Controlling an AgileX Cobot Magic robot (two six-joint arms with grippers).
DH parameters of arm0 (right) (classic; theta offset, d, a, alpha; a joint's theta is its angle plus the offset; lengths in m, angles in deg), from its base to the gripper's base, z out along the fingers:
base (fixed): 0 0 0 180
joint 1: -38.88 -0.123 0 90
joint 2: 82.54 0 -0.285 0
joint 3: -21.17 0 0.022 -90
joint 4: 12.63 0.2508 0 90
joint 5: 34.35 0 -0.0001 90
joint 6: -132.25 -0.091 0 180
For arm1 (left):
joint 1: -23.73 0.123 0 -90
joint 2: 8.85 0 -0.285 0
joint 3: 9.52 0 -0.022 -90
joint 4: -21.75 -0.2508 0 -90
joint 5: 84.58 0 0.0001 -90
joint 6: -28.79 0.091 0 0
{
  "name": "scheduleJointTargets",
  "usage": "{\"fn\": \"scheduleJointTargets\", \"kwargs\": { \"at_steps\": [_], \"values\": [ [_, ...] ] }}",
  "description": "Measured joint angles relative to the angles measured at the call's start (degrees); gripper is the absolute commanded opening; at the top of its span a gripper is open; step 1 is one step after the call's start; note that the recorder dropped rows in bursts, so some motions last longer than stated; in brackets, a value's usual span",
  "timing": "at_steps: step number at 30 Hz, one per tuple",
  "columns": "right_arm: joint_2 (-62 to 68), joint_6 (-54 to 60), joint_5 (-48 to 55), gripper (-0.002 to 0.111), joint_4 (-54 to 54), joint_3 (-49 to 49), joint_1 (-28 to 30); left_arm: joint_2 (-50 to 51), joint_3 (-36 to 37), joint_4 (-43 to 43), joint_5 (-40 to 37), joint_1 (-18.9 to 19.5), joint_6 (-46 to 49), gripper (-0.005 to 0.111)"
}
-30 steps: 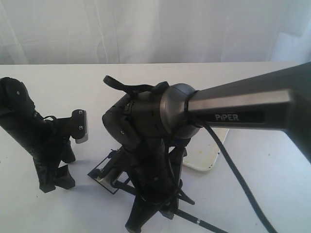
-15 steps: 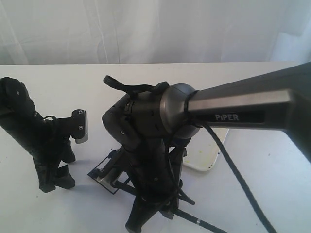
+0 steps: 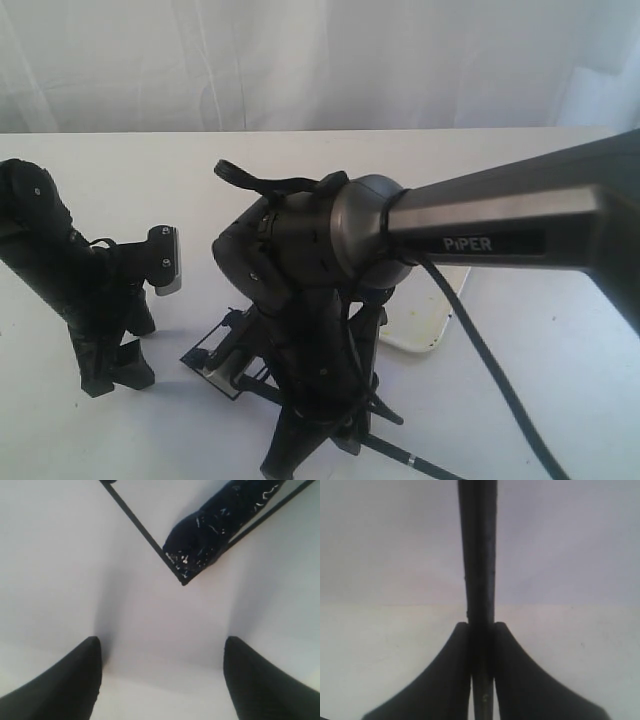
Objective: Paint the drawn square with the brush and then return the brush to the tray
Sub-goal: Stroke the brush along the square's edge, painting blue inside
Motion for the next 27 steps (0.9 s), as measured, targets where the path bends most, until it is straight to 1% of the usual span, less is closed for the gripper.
{"fn": "scheduleJointTargets", "kwargs": {
  "at_steps": [27],
  "values": [
    [-2.11, -0.50, -0.03, 0.000, -0.25, 4.06, -0.02, 0.00, 0.00, 0.00, 0.00, 0.00, 0.00, 0.071]
  ]
}}
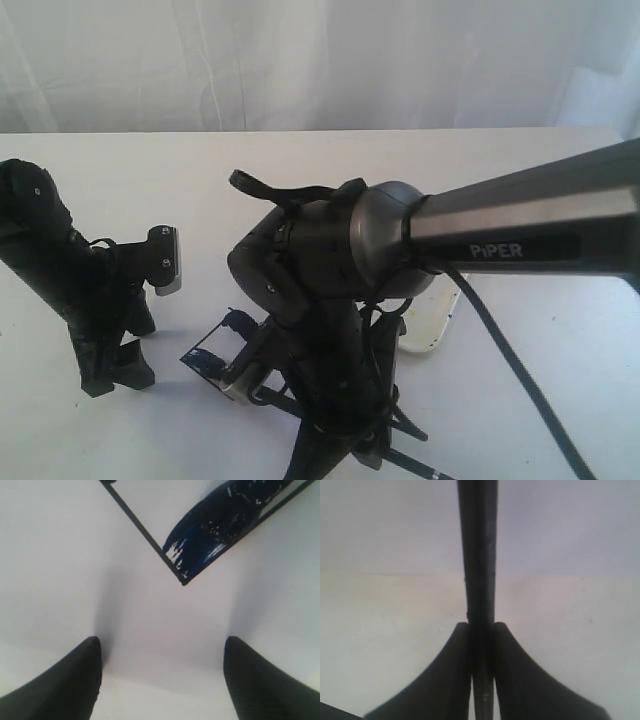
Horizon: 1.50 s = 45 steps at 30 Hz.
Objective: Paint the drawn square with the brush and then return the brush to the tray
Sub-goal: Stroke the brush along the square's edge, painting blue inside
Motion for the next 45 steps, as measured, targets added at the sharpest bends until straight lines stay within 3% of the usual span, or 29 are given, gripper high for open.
{"fn": "scheduleJointTargets", "kwargs": {
  "at_steps": [45],
  "values": [
    [-2.93, -0.42, 0.00, 0.000, 0.58, 4.69, 0.00, 0.00, 0.00, 0.00, 0.00, 0.00, 0.00, 0.071]
  ]
}}
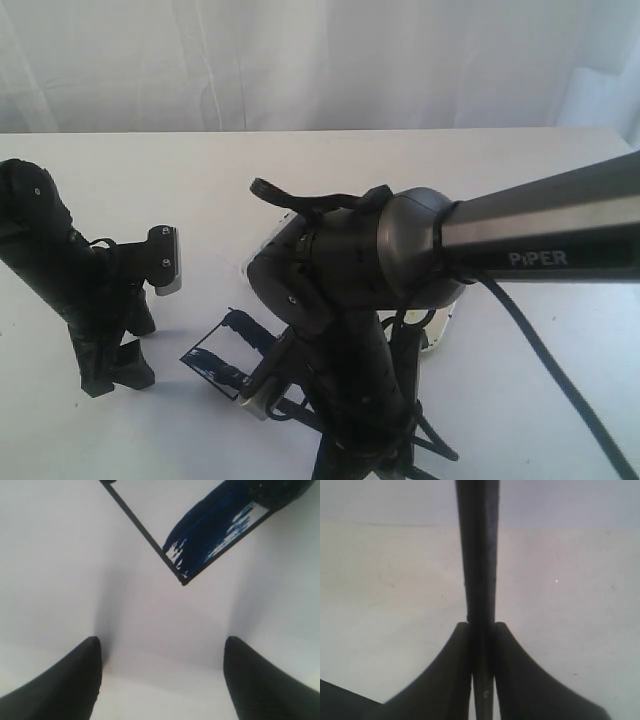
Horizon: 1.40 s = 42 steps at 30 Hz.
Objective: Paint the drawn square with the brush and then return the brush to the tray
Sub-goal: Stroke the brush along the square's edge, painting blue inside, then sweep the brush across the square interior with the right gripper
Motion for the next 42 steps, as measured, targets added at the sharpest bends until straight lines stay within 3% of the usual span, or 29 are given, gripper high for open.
{"fn": "scheduleJointTargets", "kwargs": {
  "at_steps": [21, 27, 42],
  "values": [
    [0.00, -1.79, -0.11, 0.000, -0.34, 2.56, 0.00, 0.00, 0.00, 0.00, 0.00, 0.00, 0.00, 0.071],
    [0.00, -5.87, -0.11, 0.000, -6.52, 2.56, 0.00, 0.00, 0.00, 0.00, 0.00, 0.00, 0.00, 0.071],
    [-2.87, -6.11, 0.14, 0.000, -8.80, 0.72, 0.00, 0.00, 0.00, 0.00, 0.00, 0.00, 0.00, 0.071]
  ]
}}
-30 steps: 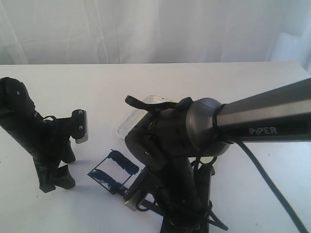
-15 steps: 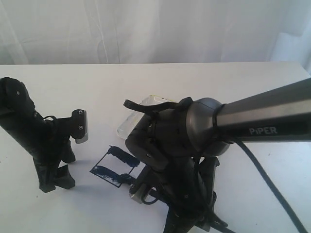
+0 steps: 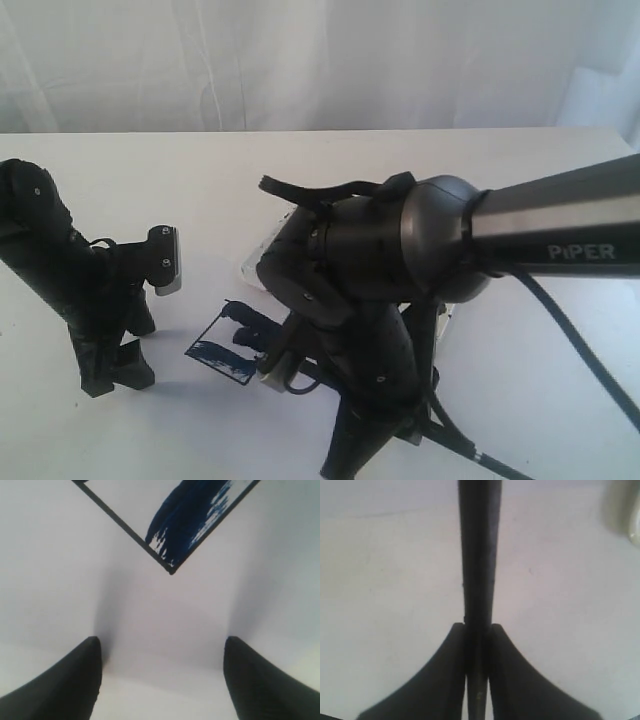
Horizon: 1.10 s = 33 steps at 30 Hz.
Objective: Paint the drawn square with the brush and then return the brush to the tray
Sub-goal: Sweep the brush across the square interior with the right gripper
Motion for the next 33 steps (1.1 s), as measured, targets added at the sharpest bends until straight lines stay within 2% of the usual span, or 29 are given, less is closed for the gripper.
{"fn": "scheduleJointTargets", "kwargs": {
  "at_steps": [8, 22, 33],
  "values": [
    [2.51, 3.56, -0.11, 0.000, 0.49, -6.29, 0.00, 0.00, 0.00, 0.00, 0.00, 0.00, 0.00, 0.071],
    [6.08, 7.24, 0.01, 0.000, -4.61, -7.11, 0.00, 0.00, 0.00, 0.00, 0.00, 0.00, 0.00, 0.071],
    [8.94, 9.08, -0.12, 0.000, -6.45, -11.91, 0.00, 0.00, 0.00, 0.00, 0.00, 0.00, 0.00, 0.071]
  ]
}}
